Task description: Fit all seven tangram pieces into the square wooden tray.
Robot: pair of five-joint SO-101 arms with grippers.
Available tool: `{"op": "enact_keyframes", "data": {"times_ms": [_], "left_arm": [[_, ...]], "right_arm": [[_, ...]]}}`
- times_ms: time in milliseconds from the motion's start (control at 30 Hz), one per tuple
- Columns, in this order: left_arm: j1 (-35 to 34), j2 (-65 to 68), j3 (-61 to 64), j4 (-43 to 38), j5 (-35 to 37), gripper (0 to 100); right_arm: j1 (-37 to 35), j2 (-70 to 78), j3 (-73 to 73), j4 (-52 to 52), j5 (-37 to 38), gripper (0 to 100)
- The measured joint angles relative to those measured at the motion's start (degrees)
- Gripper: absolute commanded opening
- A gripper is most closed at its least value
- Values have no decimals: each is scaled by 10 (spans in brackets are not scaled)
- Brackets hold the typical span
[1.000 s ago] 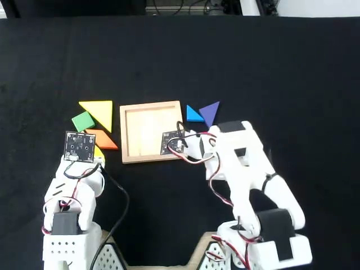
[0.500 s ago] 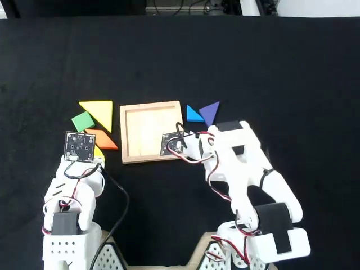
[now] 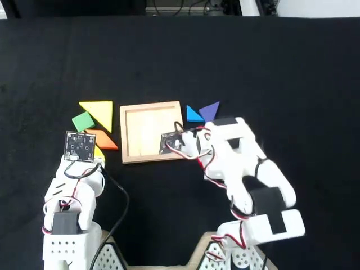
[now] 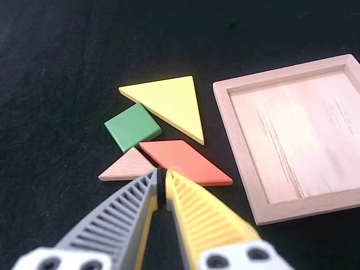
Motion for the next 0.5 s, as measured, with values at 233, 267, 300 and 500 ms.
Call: {"op": "enact_keyframes", "data": {"times_ms": [233, 267, 300, 500], "left_arm": [[0, 0, 0, 0, 0, 30], [0, 0, 0, 0, 0, 30], [0, 0, 0, 0, 0, 30], [0, 0, 0, 0, 0, 30]], "right_arm": [[3, 16, -44, -3, 0, 11], [3, 16, -48, -3, 0, 11], [3, 18, -52, -4, 0, 23], [4, 30, -53, -3, 0, 11]]}}
